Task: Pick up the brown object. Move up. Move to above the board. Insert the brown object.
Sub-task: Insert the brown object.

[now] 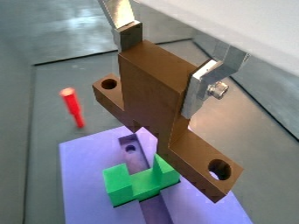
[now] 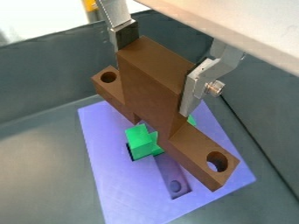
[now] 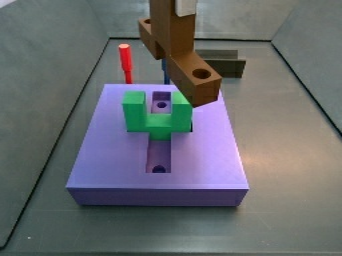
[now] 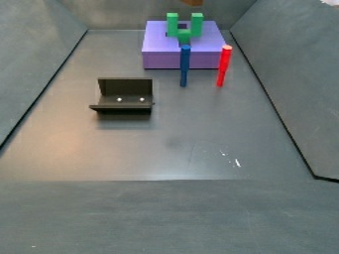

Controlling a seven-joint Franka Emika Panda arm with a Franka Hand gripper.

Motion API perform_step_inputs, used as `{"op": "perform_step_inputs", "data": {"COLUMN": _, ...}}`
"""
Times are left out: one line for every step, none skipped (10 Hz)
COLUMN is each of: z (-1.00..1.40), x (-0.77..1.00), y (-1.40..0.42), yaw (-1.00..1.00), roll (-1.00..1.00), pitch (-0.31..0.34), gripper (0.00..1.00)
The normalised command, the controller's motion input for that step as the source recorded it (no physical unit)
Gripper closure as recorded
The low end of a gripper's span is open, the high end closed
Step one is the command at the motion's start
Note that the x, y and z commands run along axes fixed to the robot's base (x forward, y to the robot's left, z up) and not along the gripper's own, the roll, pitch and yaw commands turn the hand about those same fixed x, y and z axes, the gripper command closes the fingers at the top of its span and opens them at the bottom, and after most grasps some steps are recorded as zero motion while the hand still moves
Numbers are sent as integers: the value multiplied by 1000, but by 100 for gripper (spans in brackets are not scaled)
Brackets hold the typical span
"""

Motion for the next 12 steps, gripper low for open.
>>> {"op": "perform_step_inputs", "data": {"z": -240, "x": 0, "y": 0, "yaw": -966, "roll": -117, "pitch": -1, "gripper": 100}}
{"op": "perform_step_inputs", "data": {"z": -354, "x": 6, "y": 0, "yaw": -1000, "roll": -77, "pitch": 0, "gripper": 100}}
{"op": "perform_step_inputs", "data": {"z": -357, "x": 137, "y": 0, "yaw": -814, "roll": -73, "pitch": 153, "gripper": 100}}
{"op": "perform_step_inputs", "data": {"z": -386, "x": 37, "y": 14, "yaw": -737, "roll": -44, "pitch": 290, "gripper": 100}}
{"op": "perform_step_inputs", "data": {"z": -357, "x": 0, "y": 0, "yaw": -763, "roll": -53, "pitch": 316, "gripper": 100}}
{"op": "perform_step_inputs", "data": {"z": -246, "x": 60, "y": -69, "yaw": -694, "roll": -66, "pitch": 214, "gripper": 100}}
{"op": "perform_step_inputs", "data": {"z": -200, "x": -29, "y": 0, "yaw": -149, "roll": -120, "pitch": 0, "gripper": 100}}
{"op": "perform_step_inputs", "data": {"z": -83, "x": -209, "y": -37, "yaw": -17, "roll": -121, "pitch": -64, "gripper": 100}}
{"op": "perform_step_inputs", "data": {"z": -40, "x": -280, "y": -69, "yaw": 0, "roll": -139, "pitch": -61, "gripper": 100}}
{"op": "perform_step_inputs", "data": {"z": 0, "x": -369, "y": -40, "yaw": -14, "roll": -183, "pitch": -74, "gripper": 100}}
{"op": "perform_step_inputs", "data": {"z": 0, "x": -320, "y": -43, "yaw": -26, "roll": -249, "pitch": -96, "gripper": 100}}
{"op": "perform_step_inputs", "data": {"z": -31, "x": -251, "y": 0, "yaw": -43, "roll": -270, "pitch": -121, "gripper": 100}}
